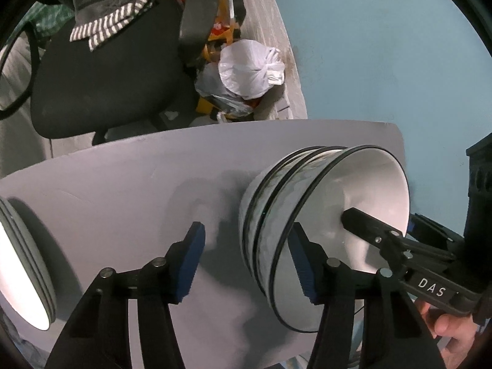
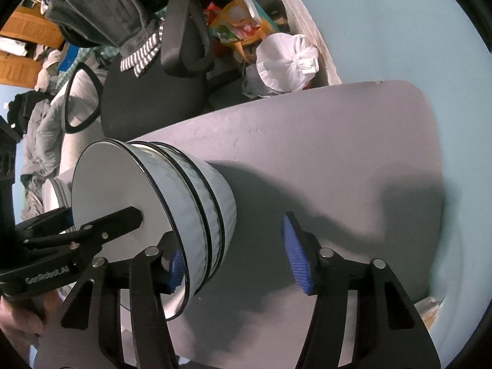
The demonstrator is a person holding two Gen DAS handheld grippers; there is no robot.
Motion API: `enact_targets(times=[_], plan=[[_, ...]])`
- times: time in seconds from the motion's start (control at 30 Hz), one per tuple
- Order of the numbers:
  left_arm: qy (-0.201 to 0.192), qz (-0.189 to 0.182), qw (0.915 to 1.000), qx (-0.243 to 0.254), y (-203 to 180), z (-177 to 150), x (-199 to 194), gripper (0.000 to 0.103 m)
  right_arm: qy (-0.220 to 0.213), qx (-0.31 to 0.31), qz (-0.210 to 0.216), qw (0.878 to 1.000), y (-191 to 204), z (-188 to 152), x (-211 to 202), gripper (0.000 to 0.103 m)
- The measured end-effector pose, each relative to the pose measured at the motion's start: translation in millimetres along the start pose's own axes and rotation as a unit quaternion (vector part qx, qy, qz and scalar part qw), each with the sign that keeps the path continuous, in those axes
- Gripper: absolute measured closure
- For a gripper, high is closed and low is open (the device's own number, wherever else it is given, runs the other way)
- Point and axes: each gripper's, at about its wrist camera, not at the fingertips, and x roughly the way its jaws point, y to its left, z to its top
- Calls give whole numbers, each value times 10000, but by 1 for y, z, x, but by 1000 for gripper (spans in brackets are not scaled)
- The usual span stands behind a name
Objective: Organize plates and bowls
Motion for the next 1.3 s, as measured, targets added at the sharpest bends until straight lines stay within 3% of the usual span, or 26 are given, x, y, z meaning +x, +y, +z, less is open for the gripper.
enact_targets(times=[0.23, 0.43, 0.63, 1.07, 1.3], plan=[[99, -243, 9997, 27, -5, 1, 0, 68, 94, 37, 200, 9997, 1, 1, 1, 62], [97, -161, 9998, 95, -6, 0, -2, 72, 221, 152, 588, 9979, 1, 2, 5, 81], [149, -250, 9996, 0, 3, 1, -5, 82, 218, 122, 563, 9981, 4, 1, 5, 82], [81, -81, 9999, 98, 0, -2, -7, 83, 161, -289, -2, 9995, 21, -1, 3, 88], [49, 16, 9997, 236, -3, -2, -8, 83, 137, -230, -60, 9996, 19, -1, 3, 89]])
